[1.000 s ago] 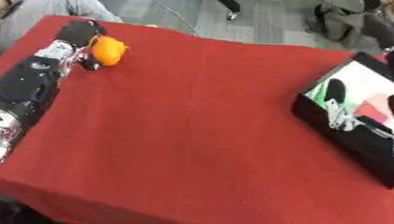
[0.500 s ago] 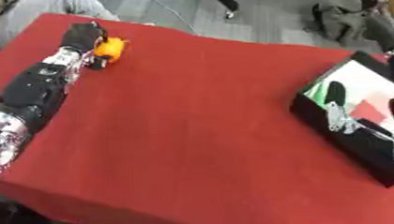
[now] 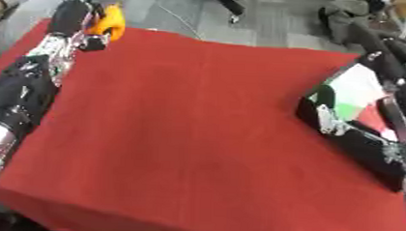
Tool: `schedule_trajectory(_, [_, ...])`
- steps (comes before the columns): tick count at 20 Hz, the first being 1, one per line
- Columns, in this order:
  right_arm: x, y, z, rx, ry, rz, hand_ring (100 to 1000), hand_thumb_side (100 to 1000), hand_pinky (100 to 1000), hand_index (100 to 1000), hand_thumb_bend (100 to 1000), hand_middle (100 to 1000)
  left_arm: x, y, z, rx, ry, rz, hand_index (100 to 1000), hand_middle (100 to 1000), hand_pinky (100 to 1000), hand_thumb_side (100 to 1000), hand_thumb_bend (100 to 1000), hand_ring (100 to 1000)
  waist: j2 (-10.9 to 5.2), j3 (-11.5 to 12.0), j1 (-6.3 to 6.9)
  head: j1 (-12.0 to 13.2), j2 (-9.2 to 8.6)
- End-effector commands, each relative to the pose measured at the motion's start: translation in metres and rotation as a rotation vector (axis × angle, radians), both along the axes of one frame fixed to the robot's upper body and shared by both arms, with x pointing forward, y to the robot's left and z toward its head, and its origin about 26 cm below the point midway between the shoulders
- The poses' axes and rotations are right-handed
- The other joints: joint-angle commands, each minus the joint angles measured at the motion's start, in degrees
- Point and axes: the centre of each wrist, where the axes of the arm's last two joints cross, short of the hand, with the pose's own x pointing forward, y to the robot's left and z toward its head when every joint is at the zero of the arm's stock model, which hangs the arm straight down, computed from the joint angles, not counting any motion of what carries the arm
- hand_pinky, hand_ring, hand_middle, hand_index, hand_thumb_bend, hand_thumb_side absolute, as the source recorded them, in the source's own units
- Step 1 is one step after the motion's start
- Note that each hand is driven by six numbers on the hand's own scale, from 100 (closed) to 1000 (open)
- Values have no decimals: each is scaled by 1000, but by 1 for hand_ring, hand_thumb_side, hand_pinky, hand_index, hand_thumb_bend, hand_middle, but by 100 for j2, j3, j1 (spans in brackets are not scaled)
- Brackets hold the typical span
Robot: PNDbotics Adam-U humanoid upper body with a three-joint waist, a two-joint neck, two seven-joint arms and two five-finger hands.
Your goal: Pick up the objects with one hand, pass them to the other hand, and then place them into the box on the other side of the table.
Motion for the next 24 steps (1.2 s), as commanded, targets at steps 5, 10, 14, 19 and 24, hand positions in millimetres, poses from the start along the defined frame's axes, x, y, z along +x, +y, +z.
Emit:
schedule_trajectory(5, [-6, 21, 19, -127, -34, 177, 893, 410, 890, 998, 132, 842, -10, -36, 48, -174, 169, -543, 542, 317, 634, 129, 100, 364, -171, 137, 43, -507, -14])
schedule_trajectory(10, [-8, 37, 27, -193, -37, 274, 915, 462, 907, 1000, 224, 875, -15, -86, 48, -221, 375, -871, 551, 327, 647, 140, 100, 372, -188, 175, 54, -902, -14])
schedule_trajectory(14, [-8, 46, 31, -241, -35, 325, 923, 474, 913, 1000, 272, 893, -19, -120, 53, -251, 485, -1050, 550, 326, 649, 146, 100, 370, -183, 183, 66, -995, -14])
schedule_trajectory(19, [-6, 56, 27, -269, -16, 366, 923, 478, 911, 1000, 280, 897, -26, -163, 62, -290, 578, -1241, 546, 321, 652, 155, 100, 366, -169, 181, 84, -1036, -14])
schedule_trajectory(24, [-2, 61, 22, -279, -13, 377, 921, 464, 910, 1000, 272, 901, -33, -193, 67, -325, 637, -1364, 542, 318, 653, 162, 100, 363, -160, 179, 99, -1043, -14])
